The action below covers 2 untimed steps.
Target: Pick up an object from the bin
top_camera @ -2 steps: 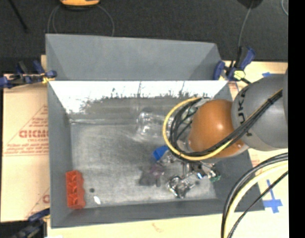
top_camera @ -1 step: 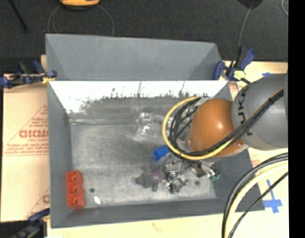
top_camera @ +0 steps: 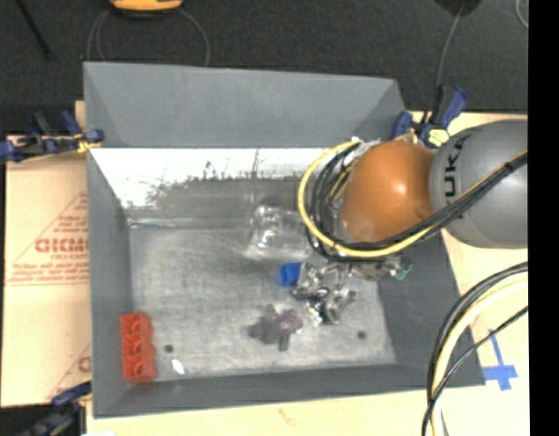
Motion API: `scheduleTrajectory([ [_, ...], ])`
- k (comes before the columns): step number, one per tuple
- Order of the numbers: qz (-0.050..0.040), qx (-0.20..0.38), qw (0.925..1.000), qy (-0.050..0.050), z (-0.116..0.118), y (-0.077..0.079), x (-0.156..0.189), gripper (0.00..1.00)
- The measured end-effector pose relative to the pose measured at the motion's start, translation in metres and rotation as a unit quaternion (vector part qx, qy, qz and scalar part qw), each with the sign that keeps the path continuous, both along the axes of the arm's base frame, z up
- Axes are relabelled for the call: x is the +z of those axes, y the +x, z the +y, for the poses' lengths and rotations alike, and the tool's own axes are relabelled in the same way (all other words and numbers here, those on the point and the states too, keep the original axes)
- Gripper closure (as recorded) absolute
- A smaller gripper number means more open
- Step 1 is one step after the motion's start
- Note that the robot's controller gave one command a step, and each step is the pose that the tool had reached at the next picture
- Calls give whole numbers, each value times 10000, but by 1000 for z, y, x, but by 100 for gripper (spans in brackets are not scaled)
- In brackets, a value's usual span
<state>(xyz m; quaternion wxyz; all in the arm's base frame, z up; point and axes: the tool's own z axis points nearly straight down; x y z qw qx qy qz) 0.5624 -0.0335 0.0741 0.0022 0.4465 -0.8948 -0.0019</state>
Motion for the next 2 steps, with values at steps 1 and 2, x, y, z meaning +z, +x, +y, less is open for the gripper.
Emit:
scheduleTrajectory([
  [1, -87, -264, 9996, -12, -5, -5, 170, 100],
  [2, -10, 441, 9990, 15, 45, -16, 73, 100],
])
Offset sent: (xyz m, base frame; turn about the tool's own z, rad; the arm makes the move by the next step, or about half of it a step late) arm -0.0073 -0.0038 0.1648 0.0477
